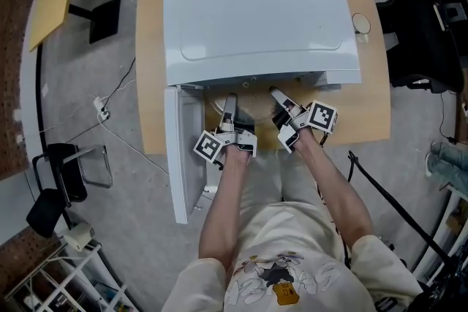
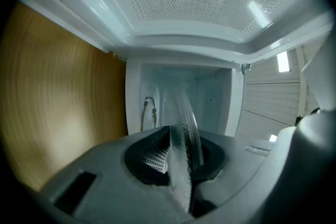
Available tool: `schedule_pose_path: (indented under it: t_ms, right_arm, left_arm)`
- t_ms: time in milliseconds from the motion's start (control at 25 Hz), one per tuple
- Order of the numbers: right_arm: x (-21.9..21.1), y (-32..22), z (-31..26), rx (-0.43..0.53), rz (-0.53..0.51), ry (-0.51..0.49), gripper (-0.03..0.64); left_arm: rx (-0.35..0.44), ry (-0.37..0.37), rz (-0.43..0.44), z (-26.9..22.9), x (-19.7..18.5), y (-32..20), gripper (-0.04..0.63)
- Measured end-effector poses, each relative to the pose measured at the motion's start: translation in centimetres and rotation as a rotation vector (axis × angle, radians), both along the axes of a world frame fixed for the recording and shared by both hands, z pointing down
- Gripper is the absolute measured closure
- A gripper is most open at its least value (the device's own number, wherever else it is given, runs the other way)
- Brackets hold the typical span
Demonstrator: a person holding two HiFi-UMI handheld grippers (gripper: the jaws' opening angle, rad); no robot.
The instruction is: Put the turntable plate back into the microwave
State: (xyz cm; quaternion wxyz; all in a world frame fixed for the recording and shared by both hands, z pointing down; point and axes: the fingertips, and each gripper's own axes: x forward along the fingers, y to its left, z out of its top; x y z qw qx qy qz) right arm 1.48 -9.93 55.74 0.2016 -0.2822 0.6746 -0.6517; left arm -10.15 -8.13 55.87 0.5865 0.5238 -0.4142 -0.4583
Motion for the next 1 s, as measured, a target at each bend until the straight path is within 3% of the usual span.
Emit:
schedule_pose_path:
  t_ms: [240,600,800,1000]
  right_arm:
    - [0.0,-2.4,1.6,-0.003,0.029,0.013,0.561]
    - [0.6,-3.6,4.1,-0.098,0.113,0.091,0.549]
    - [-1.0,-0.7,2.9,-0.097,0.04,0.007,0.497]
    - [-3.6,0.7,2.7,-0.107,-0.02,-0.045,0.504]
  left_arm:
    - [-0.01,-0.012,0.023,1.4,0.0,-2.6,0.565]
    - [-0.049,-0.048,0.049,2.4,-0.2,-4.3,0.565]
    - [-0.079,-0.068,0.059,2.8,-0.1,-4.8,0.565]
    - [-0.114,-0.095,0.071,3.4,-0.1,-5.3,0.566]
